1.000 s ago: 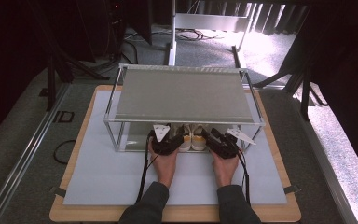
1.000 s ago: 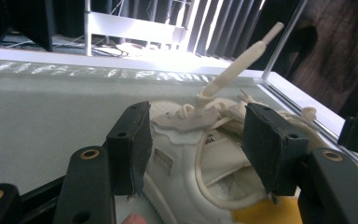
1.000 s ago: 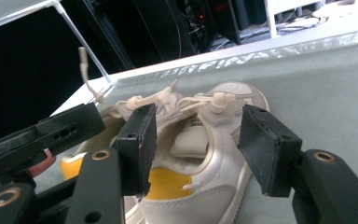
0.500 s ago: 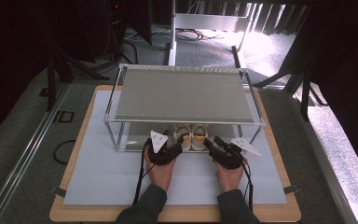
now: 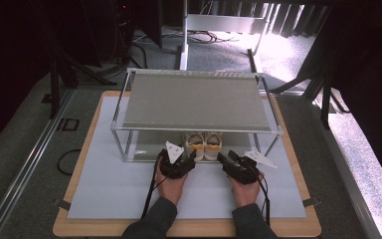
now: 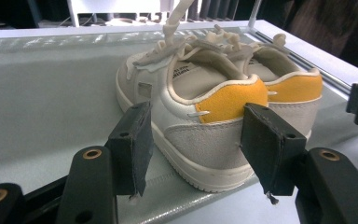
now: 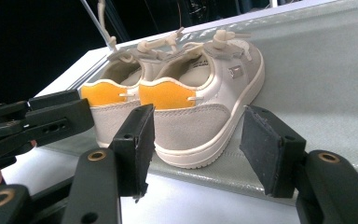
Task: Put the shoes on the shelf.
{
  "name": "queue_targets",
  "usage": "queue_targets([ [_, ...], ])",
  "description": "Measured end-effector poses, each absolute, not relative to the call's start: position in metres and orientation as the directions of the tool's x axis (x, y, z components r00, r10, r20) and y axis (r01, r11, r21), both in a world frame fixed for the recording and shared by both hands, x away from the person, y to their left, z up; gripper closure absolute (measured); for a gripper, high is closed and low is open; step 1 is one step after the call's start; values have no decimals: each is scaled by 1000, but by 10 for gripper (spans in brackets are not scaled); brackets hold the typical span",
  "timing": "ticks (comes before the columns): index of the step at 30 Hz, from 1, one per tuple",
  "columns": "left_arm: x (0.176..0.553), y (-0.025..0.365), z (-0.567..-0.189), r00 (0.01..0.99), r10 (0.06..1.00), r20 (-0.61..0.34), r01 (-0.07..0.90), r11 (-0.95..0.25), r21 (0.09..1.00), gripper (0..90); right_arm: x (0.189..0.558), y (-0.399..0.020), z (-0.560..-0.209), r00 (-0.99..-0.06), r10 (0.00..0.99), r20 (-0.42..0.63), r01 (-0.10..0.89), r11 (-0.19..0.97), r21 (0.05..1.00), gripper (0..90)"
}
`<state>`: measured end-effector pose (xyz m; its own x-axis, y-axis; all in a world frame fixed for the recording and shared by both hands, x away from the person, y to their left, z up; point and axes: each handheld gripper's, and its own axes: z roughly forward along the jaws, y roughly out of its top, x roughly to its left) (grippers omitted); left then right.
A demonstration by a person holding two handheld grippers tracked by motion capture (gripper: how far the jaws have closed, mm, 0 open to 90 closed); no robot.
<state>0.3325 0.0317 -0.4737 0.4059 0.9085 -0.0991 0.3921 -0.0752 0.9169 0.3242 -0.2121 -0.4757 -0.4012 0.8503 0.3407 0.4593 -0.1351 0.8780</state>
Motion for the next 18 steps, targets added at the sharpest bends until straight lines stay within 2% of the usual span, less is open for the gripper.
queue_targets([
  [4,336,32,-475,382,917,-119,424,-59,904,430,321,-213,-474,-405,853,328,452,-125,883,438],
  [8,323,40,-471,428,890,-155,432,-51,900,372,313,-217,-471,-400,859,319,463,-111,880,436],
  [13,302,55,-468,491,850,-190,446,-58,893,362,302,-225,-465,-364,883,298,494,-88,865,435],
  [18,291,73,-470,496,841,-215,486,-64,872,356,295,-230,-462,-360,894,265,507,-51,860,429],
])
